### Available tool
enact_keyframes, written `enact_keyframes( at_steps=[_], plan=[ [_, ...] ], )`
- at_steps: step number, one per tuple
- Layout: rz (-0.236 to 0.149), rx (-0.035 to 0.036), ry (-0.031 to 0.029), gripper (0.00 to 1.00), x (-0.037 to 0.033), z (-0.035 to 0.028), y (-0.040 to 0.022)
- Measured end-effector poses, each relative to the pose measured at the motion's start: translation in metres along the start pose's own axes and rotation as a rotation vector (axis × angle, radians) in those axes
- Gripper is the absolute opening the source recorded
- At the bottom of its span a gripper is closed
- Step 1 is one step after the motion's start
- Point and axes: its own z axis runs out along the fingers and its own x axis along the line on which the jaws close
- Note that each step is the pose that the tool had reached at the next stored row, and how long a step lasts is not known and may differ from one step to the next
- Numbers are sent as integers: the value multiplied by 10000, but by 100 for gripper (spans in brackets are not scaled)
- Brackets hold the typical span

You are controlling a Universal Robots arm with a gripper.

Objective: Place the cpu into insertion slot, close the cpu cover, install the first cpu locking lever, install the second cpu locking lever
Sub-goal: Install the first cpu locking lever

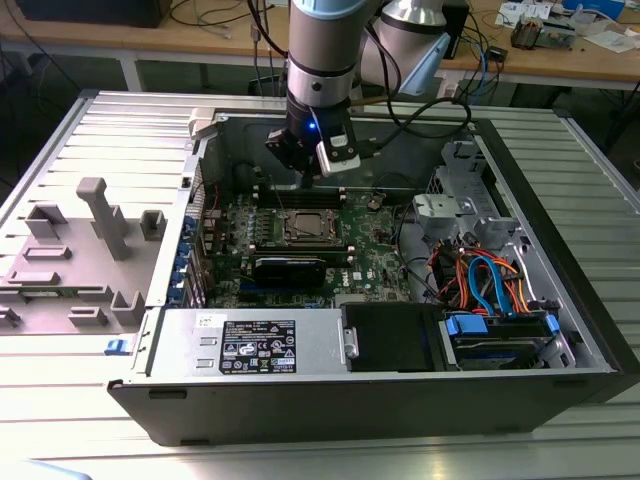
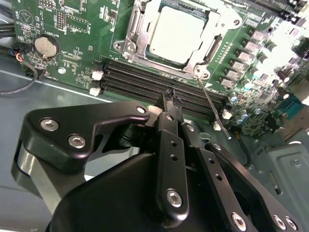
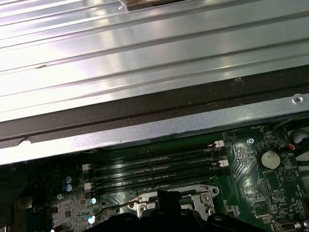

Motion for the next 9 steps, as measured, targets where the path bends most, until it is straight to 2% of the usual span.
enact_keyframes(
  at_steps=[1,4,9],
  plan=[
    [-146,163,-5,11,-1,1,0],
    [-347,301,5,11,0,1,0],
    [-495,371,15,11,0,1,0]
  ],
)
